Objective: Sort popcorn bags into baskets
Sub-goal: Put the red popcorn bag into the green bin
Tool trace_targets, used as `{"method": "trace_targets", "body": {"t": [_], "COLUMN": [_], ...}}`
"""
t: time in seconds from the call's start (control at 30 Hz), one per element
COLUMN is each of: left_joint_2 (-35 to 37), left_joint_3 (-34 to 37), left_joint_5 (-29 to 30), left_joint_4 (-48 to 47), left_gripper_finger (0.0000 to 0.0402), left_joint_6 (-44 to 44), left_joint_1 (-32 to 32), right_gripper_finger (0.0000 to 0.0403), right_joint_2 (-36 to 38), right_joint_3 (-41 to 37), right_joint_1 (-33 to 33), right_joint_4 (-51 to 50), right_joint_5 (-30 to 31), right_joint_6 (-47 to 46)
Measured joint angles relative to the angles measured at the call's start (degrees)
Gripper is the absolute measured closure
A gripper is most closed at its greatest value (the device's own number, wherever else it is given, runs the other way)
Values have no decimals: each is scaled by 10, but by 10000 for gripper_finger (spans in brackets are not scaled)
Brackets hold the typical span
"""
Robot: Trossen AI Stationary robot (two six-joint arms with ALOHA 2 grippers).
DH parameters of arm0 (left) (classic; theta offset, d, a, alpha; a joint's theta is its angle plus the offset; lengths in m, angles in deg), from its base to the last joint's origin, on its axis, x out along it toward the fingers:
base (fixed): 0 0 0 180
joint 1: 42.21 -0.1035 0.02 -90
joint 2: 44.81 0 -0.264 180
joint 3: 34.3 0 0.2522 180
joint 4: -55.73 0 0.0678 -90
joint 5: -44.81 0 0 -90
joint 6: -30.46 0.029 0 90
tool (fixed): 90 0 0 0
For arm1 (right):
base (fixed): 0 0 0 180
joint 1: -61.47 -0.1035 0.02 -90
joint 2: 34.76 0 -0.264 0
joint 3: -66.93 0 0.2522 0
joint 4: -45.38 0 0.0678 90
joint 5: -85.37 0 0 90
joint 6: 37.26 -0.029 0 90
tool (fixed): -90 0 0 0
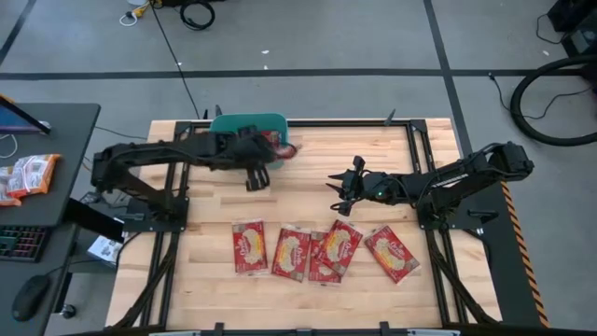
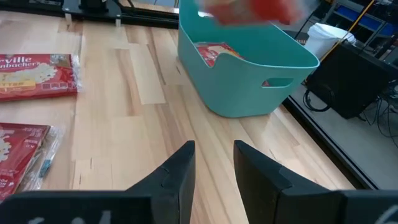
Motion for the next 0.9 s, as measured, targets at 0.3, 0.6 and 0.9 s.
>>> {"method": "trace_targets", "body": {"t": [0.3,0.6,0.9], "left_joint_2": [29,25,20], "left_joint_3": [33,181,271], "left_joint_5": [19,58,48], "left_joint_4": [-3,163,234], "left_gripper_finger": [401,401,335], "left_joint_6": [15,82,155], "left_joint_1": [-102,-195,-194], "right_gripper_finger": [288,288,288], "right_joint_2": [0,0,0], "right_joint_3": [0,0,0], "right_joint_1": [0,0,0], "right_joint_4": [3,-5,-4], "right_joint_5": [0,0,0], "right_joint_6": [1,3,11]}}
